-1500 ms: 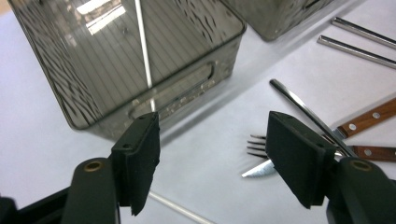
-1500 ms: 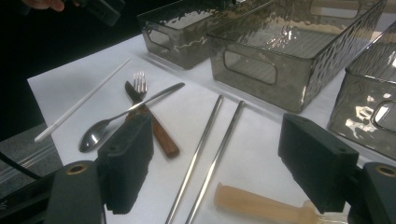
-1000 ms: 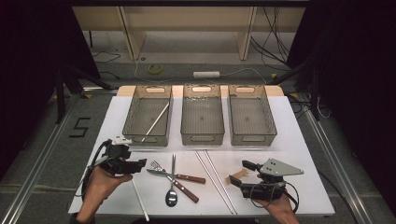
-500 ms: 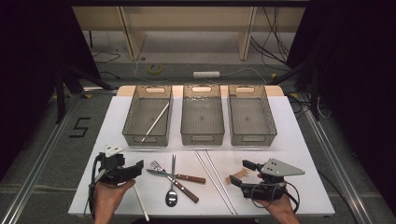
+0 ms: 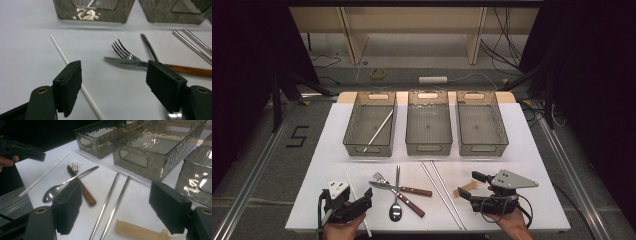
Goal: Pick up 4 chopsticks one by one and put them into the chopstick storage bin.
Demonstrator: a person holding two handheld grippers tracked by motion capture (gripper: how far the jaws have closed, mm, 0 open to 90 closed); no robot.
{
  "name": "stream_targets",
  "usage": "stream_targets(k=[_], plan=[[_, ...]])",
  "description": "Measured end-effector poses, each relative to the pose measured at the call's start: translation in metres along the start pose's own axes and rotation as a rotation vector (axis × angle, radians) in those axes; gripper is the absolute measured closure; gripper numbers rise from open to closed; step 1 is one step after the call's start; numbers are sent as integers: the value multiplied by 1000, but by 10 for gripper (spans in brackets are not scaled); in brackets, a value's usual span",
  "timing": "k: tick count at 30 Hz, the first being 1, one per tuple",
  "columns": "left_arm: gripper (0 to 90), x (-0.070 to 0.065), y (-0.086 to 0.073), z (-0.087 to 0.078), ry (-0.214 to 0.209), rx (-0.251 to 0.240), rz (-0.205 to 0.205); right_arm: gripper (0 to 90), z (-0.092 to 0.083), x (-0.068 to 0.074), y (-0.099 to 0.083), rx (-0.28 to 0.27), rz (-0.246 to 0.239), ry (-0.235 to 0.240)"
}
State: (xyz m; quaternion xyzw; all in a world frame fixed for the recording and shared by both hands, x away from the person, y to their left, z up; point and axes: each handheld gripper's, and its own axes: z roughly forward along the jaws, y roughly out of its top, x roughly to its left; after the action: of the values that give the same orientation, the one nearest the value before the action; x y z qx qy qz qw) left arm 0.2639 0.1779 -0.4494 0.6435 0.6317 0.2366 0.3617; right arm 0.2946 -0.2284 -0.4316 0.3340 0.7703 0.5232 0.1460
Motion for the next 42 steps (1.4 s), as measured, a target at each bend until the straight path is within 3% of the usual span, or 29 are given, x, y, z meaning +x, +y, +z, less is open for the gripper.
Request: stream_targets(k=[3,8,12,19,30,33,34,36,38,42], plan=[[268,-8,-12,-2,2,-2,2,276,0,0,0,-1,2,-1],[261,-14,-19,-3,7,-4,0,276,0,0,0,-2,-3,0],[261,-17,-25,-5,11,-15,-9,276,0,0,0,-2,-1,-1],[266,-17,-31,-4,17,12,-13,276,0,1,0,-3,-3,-1],[343,-15,-37,-4,51,44,-7,276,0,1,0,-2,-6,0],[390,-14,-44,-1,83,38,-6,276,0,1,0,-2,-6,-1],[395,-14,-49,0,88,29,-35,276,0,1,0,-2,-5,0],[399,-15,-51,0,91,33,-29,276,0,1,0,-3,-6,2],[417,-18,-53,-1,102,3,-46,276,0,1,0,-1,-8,0],[447,-22,-54,-4,110,0,-31,276,0,1,0,0,-7,1]])
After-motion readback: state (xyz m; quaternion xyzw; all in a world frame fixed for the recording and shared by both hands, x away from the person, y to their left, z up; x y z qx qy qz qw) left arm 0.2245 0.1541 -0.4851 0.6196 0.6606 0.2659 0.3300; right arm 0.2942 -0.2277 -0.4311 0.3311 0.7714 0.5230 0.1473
